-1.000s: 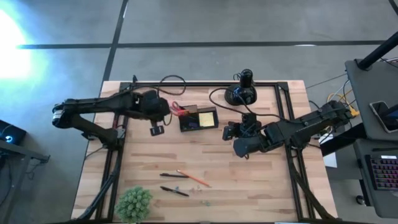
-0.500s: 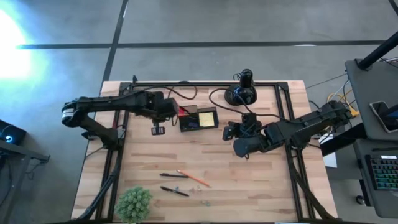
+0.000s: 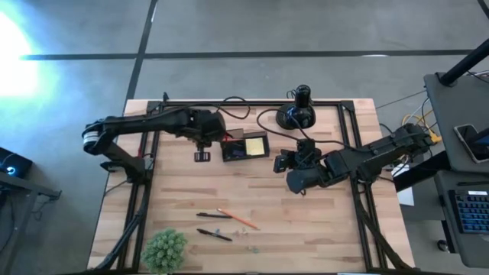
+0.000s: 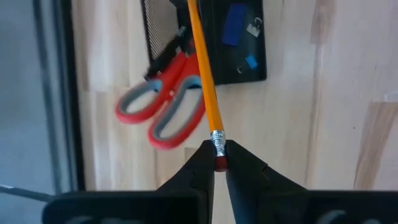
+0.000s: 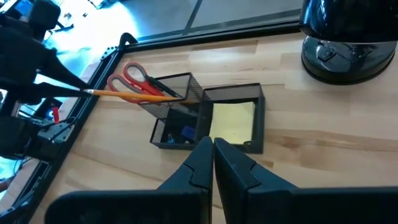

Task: Pick and place office supplies into organizer
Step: Put the top pencil into the black organizer, then put the pencil into the black organizer

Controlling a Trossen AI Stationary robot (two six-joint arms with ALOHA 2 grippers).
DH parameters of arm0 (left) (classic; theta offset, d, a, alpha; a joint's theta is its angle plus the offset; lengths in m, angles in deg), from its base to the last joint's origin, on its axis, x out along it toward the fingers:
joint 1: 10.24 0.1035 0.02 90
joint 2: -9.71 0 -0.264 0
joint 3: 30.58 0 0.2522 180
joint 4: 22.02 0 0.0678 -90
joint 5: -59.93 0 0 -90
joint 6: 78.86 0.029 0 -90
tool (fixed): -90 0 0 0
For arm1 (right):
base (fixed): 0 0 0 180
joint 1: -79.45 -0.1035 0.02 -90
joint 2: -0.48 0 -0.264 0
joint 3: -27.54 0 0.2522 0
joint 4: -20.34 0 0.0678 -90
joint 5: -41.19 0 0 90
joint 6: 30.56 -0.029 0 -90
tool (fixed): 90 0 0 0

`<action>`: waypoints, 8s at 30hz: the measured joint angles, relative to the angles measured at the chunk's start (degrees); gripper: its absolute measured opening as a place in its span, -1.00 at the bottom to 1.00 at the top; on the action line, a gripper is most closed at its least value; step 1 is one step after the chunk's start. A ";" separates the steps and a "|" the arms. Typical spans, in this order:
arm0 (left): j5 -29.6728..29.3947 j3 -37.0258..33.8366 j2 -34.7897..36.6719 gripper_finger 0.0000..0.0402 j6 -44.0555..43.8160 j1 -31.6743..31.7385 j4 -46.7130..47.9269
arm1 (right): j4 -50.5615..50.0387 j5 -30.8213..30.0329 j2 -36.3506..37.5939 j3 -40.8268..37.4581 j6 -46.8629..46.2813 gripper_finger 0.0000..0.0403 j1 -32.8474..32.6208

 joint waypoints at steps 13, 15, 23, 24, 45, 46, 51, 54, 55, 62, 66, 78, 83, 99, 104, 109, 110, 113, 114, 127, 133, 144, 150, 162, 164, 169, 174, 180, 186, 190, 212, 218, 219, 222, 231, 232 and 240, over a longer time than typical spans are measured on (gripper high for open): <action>3.02 1.69 -0.07 -0.73 0.17 0.40 -2.59 | -0.02 0.02 0.00 -0.11 -0.02 -0.96 0.00; 2.98 2.16 0.58 -0.66 0.07 0.40 -2.66 | 0.00 0.01 -0.01 -0.11 -0.02 -0.96 0.00; 2.87 2.21 1.67 -0.55 -2.69 -0.05 -2.34 | -0.03 0.02 -0.02 -0.11 0.02 -0.96 0.00; 2.87 2.21 2.28 -0.55 -3.19 -0.06 -2.07 | 0.00 0.02 0.00 -0.11 0.05 -0.96 0.00; 10.44 0.68 21.14 -0.55 -11.03 -3.31 -7.76 | 0.02 0.70 -0.02 -0.22 -0.02 -0.96 0.00; 11.69 0.12 21.81 -0.55 -11.97 -3.60 -8.39 | 0.07 1.19 -0.01 -0.22 -0.02 -0.96 0.00; 15.88 -4.87 24.79 -0.55 -16.45 -6.18 -10.35 | 0.59 4.56 -0.45 -0.23 0.00 -0.96 -0.59; 17.63 -8.82 26.45 -0.55 -20.80 -8.90 -12.41 | 0.72 5.02 -1.66 -0.24 -0.04 -0.96 -2.05; 17.64 -10.11 26.96 -0.55 -22.26 -10.02 -12.79 | 0.87 5.14 -2.24 -0.24 -0.35 -0.96 -2.48; 17.80 -17.97 29.80 -0.55 -33.48 -17.87 -18.09 | 2.43 11.44 -7.63 -0.37 -2.50 -0.96 -5.38; 17.78 -21.66 29.60 -0.55 -39.42 -23.08 -19.45 | 4.50 19.12 -10.96 -0.35 -1.15 -0.96 -6.66; 17.17 -25.83 18.47 -0.55 -33.20 -40.69 -28.25 | 4.98 24.27 -14.45 -0.41 -1.81 -0.96 -10.95; 15.55 -25.83 11.01 -0.55 -31.65 -41.24 -31.18 | 6.17 26.15 -14.49 -0.42 -2.07 -0.96 -10.97; 12.16 -31.71 11.99 -0.55 -31.76 -45.00 -34.15 | 28.40 33.99 -27.81 6.05 24.60 -0.86 -15.10; 11.56 -39.95 19.76 -0.55 -35.18 -45.09 -34.91 | 21.26 34.43 -33.46 13.52 28.99 -0.58 -14.03; 7.52 -46.60 28.30 -0.55 -38.57 -45.15 -39.80 | 6.14 33.09 -41.49 21.37 31.62 -0.36 -14.25; 6.54 -47.47 29.84 -0.55 -39.18 -45.13 -40.71 | 4.79 33.13 -42.69 22.70 31.55 -0.34 -14.25; 5.25 -49.19 33.55 -0.55 -39.45 -45.11 -42.31 | 3.34 34.32 -45.42 26.07 30.14 -0.30 -14.23; 5.18 -49.63 34.52 -0.55 -39.47 -45.11 -42.58 | 3.44 34.48 -45.96 27.04 29.62 -0.30 -14.22; 3.70 -51.16 36.11 -0.55 -37.53 -45.11 -45.20 | 0.01 35.39 -46.97 29.88 17.59 -0.69 -13.47; 3.69 -51.16 33.45 -0.55 -39.78 -45.11 -44.93 | -3.51 36.71 -45.96 29.94 -6.71 -0.93 -13.04; 3.72 -51.16 30.54 -0.55 -42.05 -45.09 -45.08 | 4.21 45.73 -45.46 29.69 -36.32 -0.96 -13.76; 3.72 -51.16 30.81 -0.55 -42.10 -45.09 -45.92 | -1.52 42.84 -45.46 29.54 -37.12 -0.96 -11.64; 3.72 -51.16 30.84 -0.55 -42.06 -45.09 -46.04 | 1.52 42.63 -45.83 28.90 -33.08 -0.96 -10.03; 3.72 -51.16 30.82 -0.55 -42.05 -45.09 -46.02 | 1.50 42.71 -45.84 28.89 -33.27 -0.96 -10.03; 3.70 -51.19 30.84 -0.55 -42.01 -45.09 -46.02 | 1.60 42.60 -46.06 28.41 -32.57 -0.96 -9.85; 3.72 -51.25 30.84 -0.55 -42.03 -45.09 -46.00 | 3.28 42.45 -45.99 26.87 -32.46 -0.96 -9.86; 3.70 -51.27 30.84 -0.55 -41.94 -45.09 -46.05 | 3.86 42.75 -45.86 25.96 -32.46 -0.96 -9.86; 3.61 -51.34 30.80 -0.55 -33.34 -45.07 -52.16 | 3.79 42.68 -45.88 25.88 -31.91 -0.96 -9.86; 2.47 -51.32 28.49 -0.53 -24.21 -44.21 -58.12 | 3.74 42.20 -45.94 25.86 -31.80 -0.96 -9.86; 4.55 -50.57 2.06 -0.23 -15.21 -37.39 -79.06 | 5.27 41.20 -46.07 25.92 -32.01 -0.96 -9.90; 4.49 -50.19 0.96 -0.23 -15.17 -36.02 -80.89 | 5.24 41.00 -46.07 25.92 -32.00 -0.96 -9.90; 4.50 -50.12 0.94 -0.23 -15.17 -35.92 -81.43 | 5.24 41.00 -46.07 25.92 -32.00 -0.96 -9.90; 5.77 -49.75 1.20 -0.23 -15.10 -35.47 -81.73 | 5.24 41.00 -46.07 25.92 -32.00 -0.96 -9.90; 8.01 -49.94 0.87 -0.41 -13.40 -35.18 -81.57 | 5.26 41.00 -46.07 25.92 -32.00 -0.96 -9.90; 8.01 -49.94 0.87 -0.45 -13.31 -35.10 -81.54 | 5.26 41.00 -46.07 25.92 -32.00 -0.96 -9.90; 7.88 -49.98 0.85 -0.60 -11.41 -34.81 -81.41 | 5.27 41.00 -46.07 25.92 -32.00 -0.96 -9.90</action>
